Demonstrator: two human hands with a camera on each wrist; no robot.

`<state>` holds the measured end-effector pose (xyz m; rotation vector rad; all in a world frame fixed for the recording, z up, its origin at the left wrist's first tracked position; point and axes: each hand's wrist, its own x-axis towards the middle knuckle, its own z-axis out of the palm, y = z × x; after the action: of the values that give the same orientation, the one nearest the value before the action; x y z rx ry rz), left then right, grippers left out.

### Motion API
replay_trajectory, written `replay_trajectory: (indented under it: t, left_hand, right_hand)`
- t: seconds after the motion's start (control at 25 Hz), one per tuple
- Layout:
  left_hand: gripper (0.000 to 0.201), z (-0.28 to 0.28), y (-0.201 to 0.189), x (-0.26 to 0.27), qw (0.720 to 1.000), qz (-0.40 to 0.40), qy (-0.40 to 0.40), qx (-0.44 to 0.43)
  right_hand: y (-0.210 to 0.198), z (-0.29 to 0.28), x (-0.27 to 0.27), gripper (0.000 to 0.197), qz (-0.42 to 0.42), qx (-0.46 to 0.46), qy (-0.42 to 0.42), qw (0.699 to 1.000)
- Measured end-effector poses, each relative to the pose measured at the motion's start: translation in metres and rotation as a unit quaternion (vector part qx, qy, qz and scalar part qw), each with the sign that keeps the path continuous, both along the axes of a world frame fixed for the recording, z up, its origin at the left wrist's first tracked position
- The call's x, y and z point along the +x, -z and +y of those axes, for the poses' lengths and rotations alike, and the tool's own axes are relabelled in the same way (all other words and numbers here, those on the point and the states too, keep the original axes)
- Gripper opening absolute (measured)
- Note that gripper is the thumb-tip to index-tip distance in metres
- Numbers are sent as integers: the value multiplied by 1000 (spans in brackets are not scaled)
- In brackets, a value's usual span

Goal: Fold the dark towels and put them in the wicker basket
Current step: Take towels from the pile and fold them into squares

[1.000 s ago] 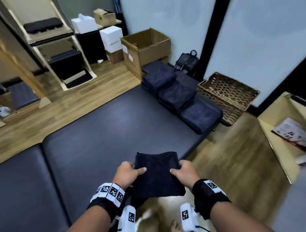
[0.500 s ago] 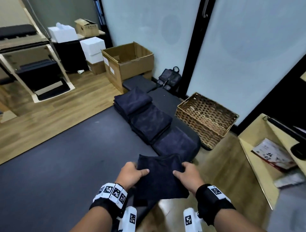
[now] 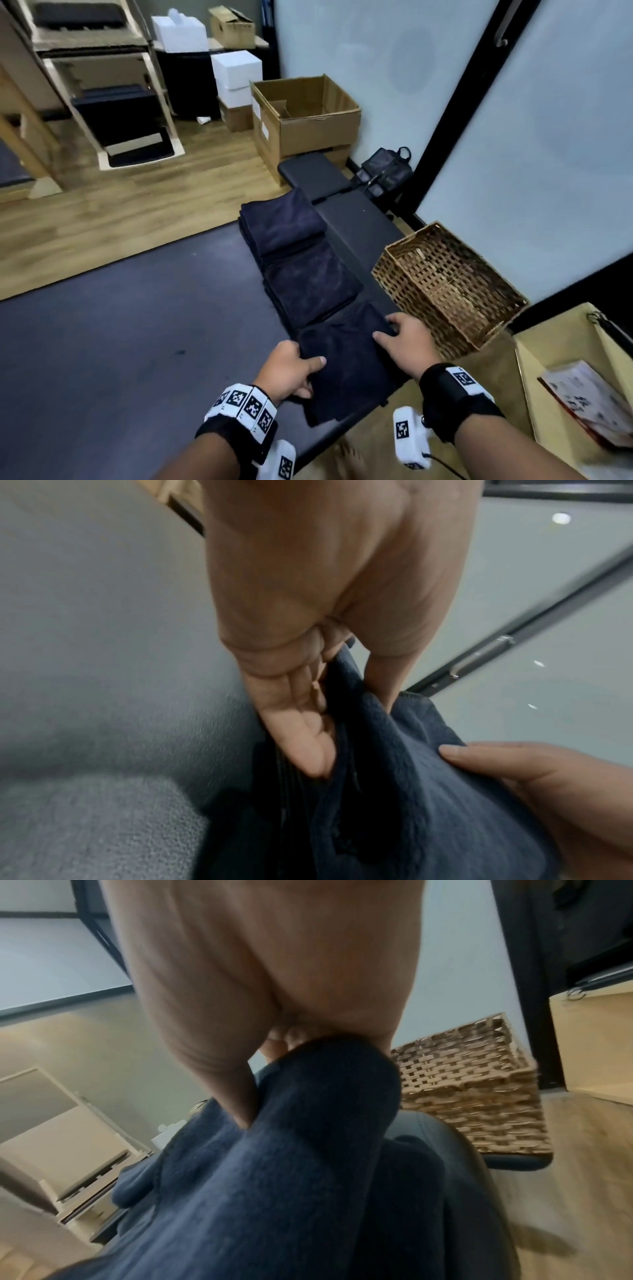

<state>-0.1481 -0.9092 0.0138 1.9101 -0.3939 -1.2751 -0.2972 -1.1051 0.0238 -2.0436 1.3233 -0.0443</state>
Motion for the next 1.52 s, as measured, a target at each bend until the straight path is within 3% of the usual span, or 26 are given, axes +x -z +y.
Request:
replay_trajectory:
  t: [0.04,0.12,0.2,0.24,0.32,0.4,0.48,0.56,0.64,0.76,0.84,1.0,1.12,1.32,1.44,1.52]
  left_hand:
    - [25,-4,1,-4,1000,-21,-3,15]
    - [35,-9,2,-14,976,-173,72,107]
    - [40,-12,-3,-25,901,-336,170,213]
    - [39,-15,-5,-30,879,-378,188,223]
    - [42,-20,-2,-38,873,-408,205,172]
    - [60,-26,4,-45,887,-393,191,148]
    - [82,-27,8,-48,908,-359,140,164]
    - [105,-23,7,-49,923,-321,109,183]
    - [113,-15,3,-53,923,-296,116,217]
    - [101,6,0,-68,905,-285,134,287]
    - [91,27,0,-82,902,-280,112,310]
    - [48,92,4,-111,898,-260,51,352]
    - [44,157,13,-150,899,-216,-40,379]
    - [41,274,32,-249,901,-68,-240,356]
    - [32,347,58,-326,877,14,-352,326]
    - [30,386,73,-376,846,64,-428,311]
  right_hand:
    - [2,-8,2,42,23,-16,-19,999]
    - [5,-18,4,35,67,-120,-119,983]
    - [4,-17,4,26,49,-193,-273,941]
    - [4,-15,6,27,48,-195,-350,915]
    - [8,-11,12,47,91,-165,-437,880]
    - [7,-15,17,69,137,-130,-438,879]
    - [8,-23,20,78,157,-117,-431,881]
    - [10,-31,17,79,175,-140,-439,870]
    - [13,-35,15,72,168,-202,-454,852]
    - [13,-24,14,41,126,-267,-532,794]
    - [13,-7,15,33,106,-261,-575,768]
    - [7,44,23,13,59,-149,-630,759]
    - [5,91,27,13,24,-97,-697,710]
    - [33,175,34,11,122,-19,-772,624]
    - [59,229,25,20,184,1,-775,604]
    - [76,261,20,19,236,-20,-782,577]
